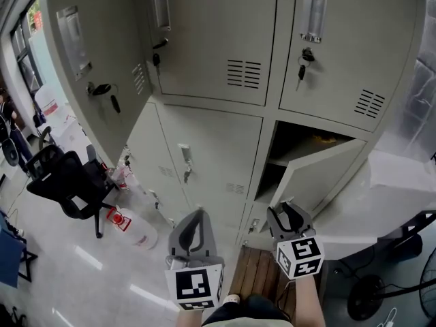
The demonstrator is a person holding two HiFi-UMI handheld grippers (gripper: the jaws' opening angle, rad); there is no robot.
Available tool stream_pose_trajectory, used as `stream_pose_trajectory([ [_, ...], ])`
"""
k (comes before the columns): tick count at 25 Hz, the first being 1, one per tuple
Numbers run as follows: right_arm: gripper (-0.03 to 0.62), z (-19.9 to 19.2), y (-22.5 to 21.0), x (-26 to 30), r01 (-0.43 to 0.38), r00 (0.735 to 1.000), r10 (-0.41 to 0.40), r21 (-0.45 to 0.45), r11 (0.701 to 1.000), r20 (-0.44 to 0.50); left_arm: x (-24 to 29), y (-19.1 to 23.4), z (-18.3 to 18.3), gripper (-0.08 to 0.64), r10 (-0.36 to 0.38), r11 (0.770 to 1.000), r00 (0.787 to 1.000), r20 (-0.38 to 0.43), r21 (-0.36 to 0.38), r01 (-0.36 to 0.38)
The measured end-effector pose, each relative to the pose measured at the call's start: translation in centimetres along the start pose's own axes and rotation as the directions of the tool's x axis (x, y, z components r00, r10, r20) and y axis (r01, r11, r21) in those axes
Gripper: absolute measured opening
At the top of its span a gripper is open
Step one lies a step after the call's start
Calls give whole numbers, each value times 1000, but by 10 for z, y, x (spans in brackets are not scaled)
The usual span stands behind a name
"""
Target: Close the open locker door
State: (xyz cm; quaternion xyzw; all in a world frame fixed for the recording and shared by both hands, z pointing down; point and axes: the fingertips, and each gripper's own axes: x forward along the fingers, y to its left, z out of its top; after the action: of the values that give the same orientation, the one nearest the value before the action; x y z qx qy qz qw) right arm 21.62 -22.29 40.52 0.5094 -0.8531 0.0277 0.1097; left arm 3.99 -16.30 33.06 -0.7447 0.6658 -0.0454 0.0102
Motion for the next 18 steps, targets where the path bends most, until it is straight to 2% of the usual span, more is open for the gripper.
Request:
stream_pose_trajectory([
  [8,146,3,-7,25,-28,999,26,-78,997,-25,20,-1,-3,2,2,1000,1000,-10,-6,-2],
  [10,118,4,-10,30,-34,999,33,-75,997,-16,27,-1,-2,2,16,1000,1000,-10,-7,-16],
  [18,95,9,-20,56,-85,996,84,-66,994,-6,53,0,3,2,70,997,997,-13,-17,-71],
])
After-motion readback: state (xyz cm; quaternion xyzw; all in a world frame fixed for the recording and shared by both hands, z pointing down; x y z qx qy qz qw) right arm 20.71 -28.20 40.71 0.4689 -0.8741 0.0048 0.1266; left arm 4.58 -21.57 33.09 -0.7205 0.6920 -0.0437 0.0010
